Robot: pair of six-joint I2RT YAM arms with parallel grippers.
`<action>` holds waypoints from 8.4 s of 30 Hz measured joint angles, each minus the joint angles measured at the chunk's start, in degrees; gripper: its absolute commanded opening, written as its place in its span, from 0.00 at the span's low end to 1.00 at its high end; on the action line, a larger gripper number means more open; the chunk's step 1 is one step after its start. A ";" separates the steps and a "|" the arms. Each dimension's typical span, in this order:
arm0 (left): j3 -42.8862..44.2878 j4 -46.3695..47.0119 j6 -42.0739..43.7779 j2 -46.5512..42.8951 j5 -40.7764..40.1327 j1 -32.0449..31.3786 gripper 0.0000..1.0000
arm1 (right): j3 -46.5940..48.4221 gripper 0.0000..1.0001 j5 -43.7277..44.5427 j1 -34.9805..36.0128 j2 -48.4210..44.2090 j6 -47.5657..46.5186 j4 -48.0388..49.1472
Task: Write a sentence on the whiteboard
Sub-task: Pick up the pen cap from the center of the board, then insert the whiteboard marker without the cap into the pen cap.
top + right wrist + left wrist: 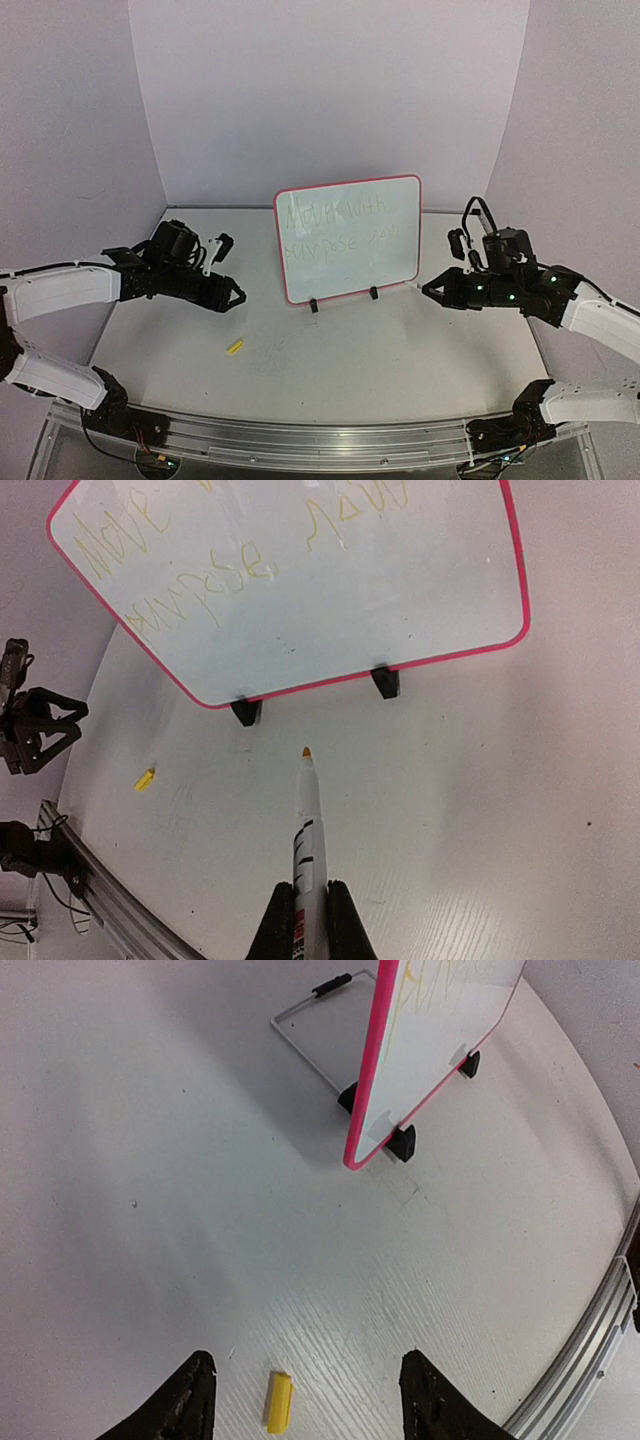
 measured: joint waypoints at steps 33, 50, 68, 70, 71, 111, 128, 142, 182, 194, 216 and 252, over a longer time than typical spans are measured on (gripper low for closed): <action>-5.25 -5.39 -11.43 13.76 -8.57 -10.02 0.46 | -6.22 0.00 -10.24 1.26 5.11 9.39 8.58; -3.77 -3.97 -12.12 16.75 -12.70 -12.43 0.04 | -6.56 0.00 -10.23 1.42 5.06 9.80 9.00; -6.61 -7.93 -12.69 -0.75 -12.57 -13.57 0.00 | 18.80 0.00 -23.65 1.33 15.70 2.32 -0.74; -5.54 -9.03 -11.58 -2.98 -11.55 -13.58 0.00 | 19.13 0.00 -26.04 1.29 16.30 2.01 -1.70; -4.79 -9.54 -10.81 -3.65 -10.73 -13.58 0.00 | 19.25 0.00 -27.45 1.29 16.56 1.87 -2.02; 12.67 -15.37 23.42 4.41 15.43 -28.11 0.00 | 22.58 0.00 -54.12 11.57 33.52 1.54 -7.12; 12.92 -13.82 24.60 5.29 16.57 -28.11 0.00 | 22.97 0.00 -54.26 12.92 36.14 0.50 -7.10; 12.92 -13.82 24.66 5.33 17.27 -28.20 0.00 | 23.91 0.00 -54.27 13.29 36.92 0.27 -7.11; 13.51 -11.46 22.53 6.05 18.52 -28.20 0.00 | 26.87 0.00 -54.50 15.54 39.90 0.09 -7.16; 17.38 -15.65 22.09 8.26 20.31 -28.22 0.00 | 27.62 0.00 -54.47 16.32 39.91 0.06 -8.28; 23.97 -20.87 20.48 13.33 22.27 -28.20 0.00 | 27.71 0.00 -54.08 16.68 39.80 0.14 -8.85; 13.11 -13.52 14.79 9.94 11.57 -28.31 0.00 | 26.31 0.73 -31.98 2.12 27.04 -8.90 -14.48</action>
